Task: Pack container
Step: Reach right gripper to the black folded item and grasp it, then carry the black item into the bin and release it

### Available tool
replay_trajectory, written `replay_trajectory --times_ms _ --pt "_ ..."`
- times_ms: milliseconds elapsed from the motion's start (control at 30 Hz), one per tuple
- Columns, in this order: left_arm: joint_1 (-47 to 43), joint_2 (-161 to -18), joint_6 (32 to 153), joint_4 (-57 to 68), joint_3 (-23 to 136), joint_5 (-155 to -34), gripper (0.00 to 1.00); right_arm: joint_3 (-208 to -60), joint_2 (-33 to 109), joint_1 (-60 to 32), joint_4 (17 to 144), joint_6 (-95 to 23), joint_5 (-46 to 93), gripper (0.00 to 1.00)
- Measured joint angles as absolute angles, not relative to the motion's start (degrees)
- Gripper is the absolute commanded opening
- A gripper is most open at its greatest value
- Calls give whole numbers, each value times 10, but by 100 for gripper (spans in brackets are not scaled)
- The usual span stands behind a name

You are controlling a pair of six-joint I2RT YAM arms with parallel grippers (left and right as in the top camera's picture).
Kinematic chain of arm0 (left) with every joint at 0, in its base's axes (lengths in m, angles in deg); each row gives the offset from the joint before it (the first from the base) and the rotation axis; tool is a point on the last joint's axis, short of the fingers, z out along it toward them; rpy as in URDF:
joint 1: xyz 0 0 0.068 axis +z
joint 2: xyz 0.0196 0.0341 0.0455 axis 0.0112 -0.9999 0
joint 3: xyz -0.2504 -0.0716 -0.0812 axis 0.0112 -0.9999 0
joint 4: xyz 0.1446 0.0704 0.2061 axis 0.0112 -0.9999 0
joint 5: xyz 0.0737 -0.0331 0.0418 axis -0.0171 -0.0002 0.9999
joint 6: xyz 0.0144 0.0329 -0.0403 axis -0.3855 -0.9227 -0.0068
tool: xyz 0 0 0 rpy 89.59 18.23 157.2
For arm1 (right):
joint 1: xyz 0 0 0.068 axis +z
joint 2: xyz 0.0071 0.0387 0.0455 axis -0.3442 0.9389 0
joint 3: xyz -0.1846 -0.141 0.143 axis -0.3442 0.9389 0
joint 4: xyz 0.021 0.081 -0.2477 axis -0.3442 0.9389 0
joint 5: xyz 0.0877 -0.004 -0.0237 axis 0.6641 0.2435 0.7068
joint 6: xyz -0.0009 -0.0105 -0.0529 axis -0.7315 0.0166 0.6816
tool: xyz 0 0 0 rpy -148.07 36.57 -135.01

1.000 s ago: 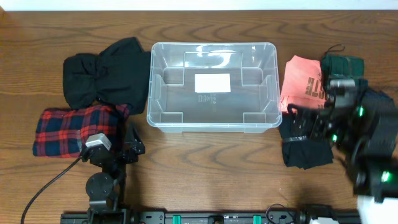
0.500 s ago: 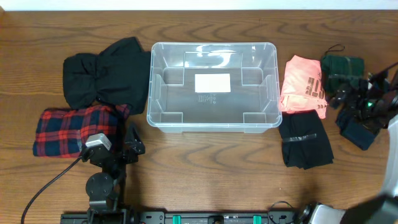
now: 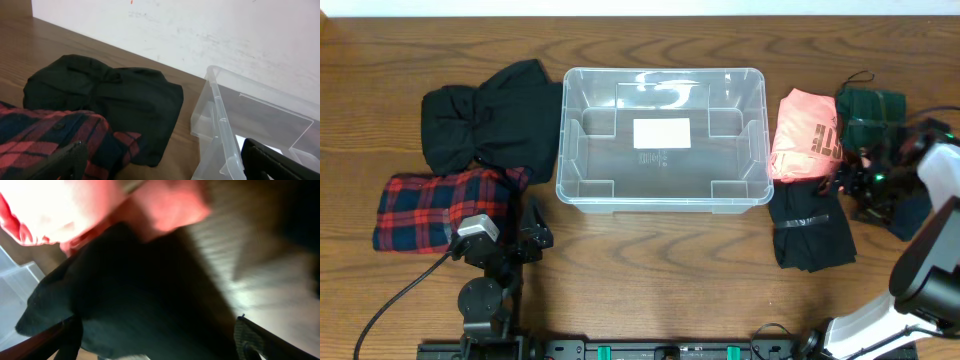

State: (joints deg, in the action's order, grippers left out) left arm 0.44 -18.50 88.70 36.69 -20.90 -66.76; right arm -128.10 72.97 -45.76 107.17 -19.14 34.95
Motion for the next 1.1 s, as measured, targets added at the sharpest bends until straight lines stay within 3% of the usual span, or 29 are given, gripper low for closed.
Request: replay_trajectory --times_ms 133,233,333,433,500,767,867,1100 --pt "4 -185 887 367 -209 -668 98 -1276 736 -425 1075 -181 350 81" --pt "4 -185 887 367 -209 -668 99 -1259 736 -415 1058 -183 342 74" --pt "4 -185 887 367 -209 -668 98 -1232 736 -417 1025 -191 345 60" --pt "4 -185 887 367 -209 -668 98 -1217 729 -418 1008 -200 359 33" --pt "4 -185 887 367 -209 -667 98 -1213 723 -421 1007 -205 365 22" --pt "4 -185 887 367 -209 -668 98 -1226 682 -421 1092 -216 368 11" --pt "4 -185 887 367 -209 -668 98 -1267 609 -418 1142 -220 366 1" --pt "4 -185 887 367 -209 -668 98 -1400 416 -369 1135 -268 418 1"
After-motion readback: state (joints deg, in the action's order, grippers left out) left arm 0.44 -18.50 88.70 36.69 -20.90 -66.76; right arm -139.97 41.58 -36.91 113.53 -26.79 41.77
